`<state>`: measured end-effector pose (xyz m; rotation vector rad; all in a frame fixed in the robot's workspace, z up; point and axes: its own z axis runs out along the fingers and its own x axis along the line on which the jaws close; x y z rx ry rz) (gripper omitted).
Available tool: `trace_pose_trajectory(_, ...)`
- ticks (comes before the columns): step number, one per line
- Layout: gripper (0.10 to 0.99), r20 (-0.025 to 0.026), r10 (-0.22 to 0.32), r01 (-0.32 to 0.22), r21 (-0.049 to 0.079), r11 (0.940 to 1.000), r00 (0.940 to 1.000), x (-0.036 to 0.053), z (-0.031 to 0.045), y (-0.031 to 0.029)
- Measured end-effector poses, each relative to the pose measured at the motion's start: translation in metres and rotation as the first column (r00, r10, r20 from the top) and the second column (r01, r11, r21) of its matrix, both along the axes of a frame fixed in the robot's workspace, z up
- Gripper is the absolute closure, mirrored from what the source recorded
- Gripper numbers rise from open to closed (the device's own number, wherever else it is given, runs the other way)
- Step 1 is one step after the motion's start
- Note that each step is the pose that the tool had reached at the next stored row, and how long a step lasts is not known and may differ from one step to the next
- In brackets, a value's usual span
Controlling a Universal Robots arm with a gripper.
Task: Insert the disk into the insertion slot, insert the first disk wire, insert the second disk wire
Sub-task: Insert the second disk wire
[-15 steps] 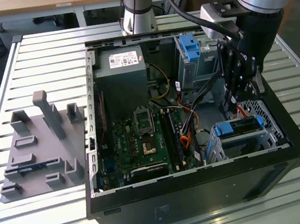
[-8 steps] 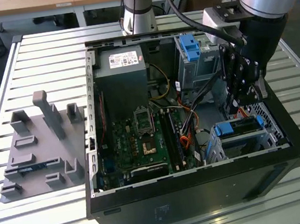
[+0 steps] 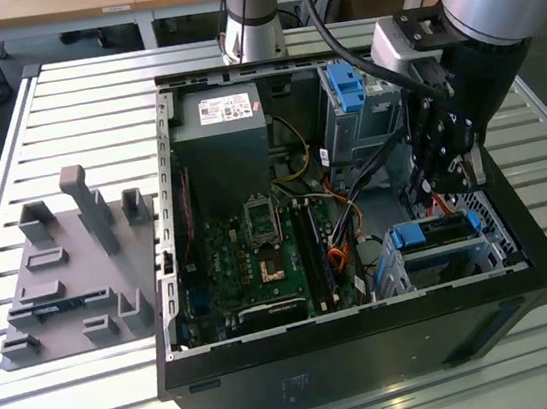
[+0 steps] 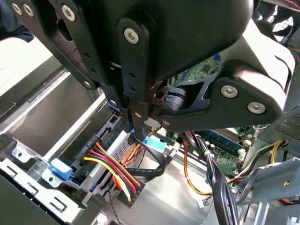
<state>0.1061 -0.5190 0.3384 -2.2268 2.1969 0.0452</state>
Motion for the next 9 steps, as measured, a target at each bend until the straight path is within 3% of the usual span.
trace_pose_trajectory(9, 0.937, 0.0000, 0.000, 0.000, 0.000, 1.0000, 1.0000, 0.0000, -0.0001, -0.0111)
